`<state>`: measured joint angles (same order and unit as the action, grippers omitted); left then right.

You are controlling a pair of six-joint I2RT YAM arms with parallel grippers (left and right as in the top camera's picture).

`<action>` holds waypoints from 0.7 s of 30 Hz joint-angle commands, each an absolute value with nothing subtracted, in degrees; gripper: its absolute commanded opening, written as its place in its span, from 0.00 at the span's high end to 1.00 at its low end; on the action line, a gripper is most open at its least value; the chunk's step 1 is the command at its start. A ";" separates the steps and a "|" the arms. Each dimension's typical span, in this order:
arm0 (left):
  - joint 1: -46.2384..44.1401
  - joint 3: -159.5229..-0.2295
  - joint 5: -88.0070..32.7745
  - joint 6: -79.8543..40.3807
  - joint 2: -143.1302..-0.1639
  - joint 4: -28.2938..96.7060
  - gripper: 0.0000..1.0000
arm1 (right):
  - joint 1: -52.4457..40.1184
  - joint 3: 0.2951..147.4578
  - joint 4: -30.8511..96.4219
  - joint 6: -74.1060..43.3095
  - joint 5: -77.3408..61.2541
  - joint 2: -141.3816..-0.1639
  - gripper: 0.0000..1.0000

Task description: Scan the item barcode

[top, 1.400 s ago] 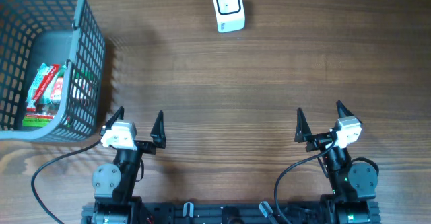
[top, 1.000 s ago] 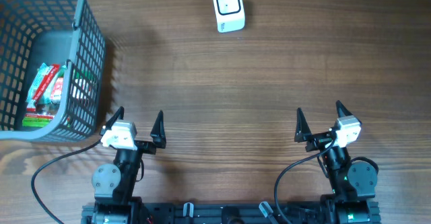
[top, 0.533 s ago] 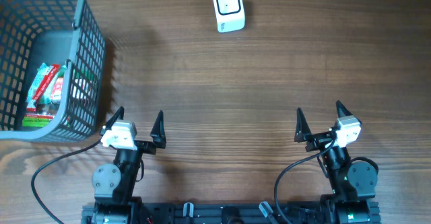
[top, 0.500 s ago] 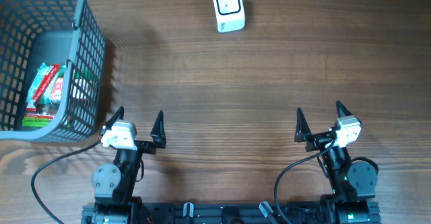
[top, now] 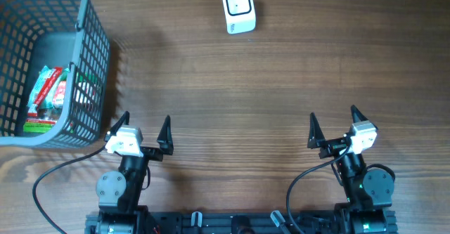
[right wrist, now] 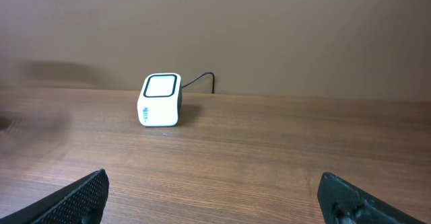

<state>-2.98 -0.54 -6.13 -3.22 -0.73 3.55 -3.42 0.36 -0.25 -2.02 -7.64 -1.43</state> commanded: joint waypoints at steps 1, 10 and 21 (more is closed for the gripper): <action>-2.72 -0.32 -7.44 -2.11 -0.38 3.81 0.00 | -3.03 0.30 -0.47 -1.54 -7.29 -1.78 0.00; -2.72 -0.32 -7.44 -2.11 -0.38 3.81 0.00 | -3.03 0.30 -0.47 -1.54 -7.29 -1.78 0.00; -2.72 -0.32 -6.59 -1.91 -0.38 3.68 0.00 | -3.03 0.30 -0.47 -1.56 -7.29 -1.78 0.00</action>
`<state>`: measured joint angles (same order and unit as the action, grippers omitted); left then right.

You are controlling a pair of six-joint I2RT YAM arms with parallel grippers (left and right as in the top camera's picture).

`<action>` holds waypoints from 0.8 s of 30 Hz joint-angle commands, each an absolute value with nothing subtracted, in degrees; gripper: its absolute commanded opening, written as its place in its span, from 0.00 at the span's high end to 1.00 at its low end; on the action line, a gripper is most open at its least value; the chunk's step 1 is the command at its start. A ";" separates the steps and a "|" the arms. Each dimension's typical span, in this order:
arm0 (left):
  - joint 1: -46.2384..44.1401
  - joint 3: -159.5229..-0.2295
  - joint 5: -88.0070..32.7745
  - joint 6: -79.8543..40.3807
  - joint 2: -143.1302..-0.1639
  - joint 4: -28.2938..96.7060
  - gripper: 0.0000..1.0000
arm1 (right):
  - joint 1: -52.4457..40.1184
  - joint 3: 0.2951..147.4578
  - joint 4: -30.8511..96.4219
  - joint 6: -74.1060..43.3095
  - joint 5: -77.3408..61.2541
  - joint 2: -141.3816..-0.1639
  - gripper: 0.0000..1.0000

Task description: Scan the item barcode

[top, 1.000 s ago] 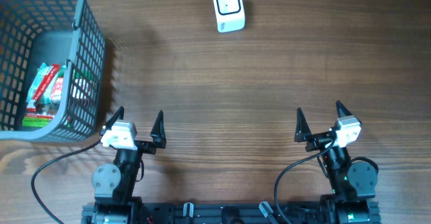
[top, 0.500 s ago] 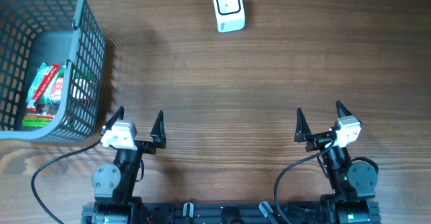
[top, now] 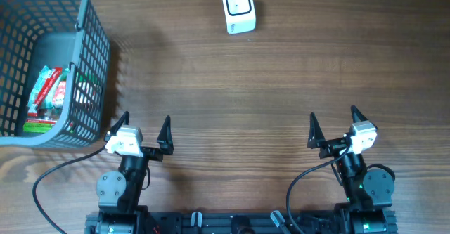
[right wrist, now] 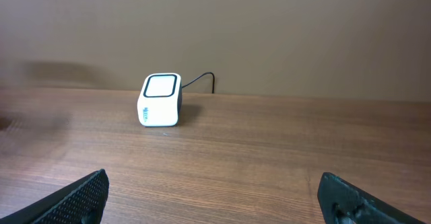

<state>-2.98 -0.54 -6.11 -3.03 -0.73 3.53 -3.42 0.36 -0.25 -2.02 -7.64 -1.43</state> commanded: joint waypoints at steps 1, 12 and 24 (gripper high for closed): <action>-2.72 -0.34 -6.46 -1.91 -0.38 2.92 0.00 | -3.03 0.30 -0.49 -1.54 -7.29 -1.78 0.00; -2.76 -13.69 -8.36 -6.63 -0.82 14.63 0.00 | -3.03 0.30 -0.47 -1.54 -7.31 -1.78 0.00; -2.76 -87.29 -14.57 -7.92 -54.70 78.41 0.00 | -3.03 0.30 -0.47 -1.52 -7.29 -1.78 0.00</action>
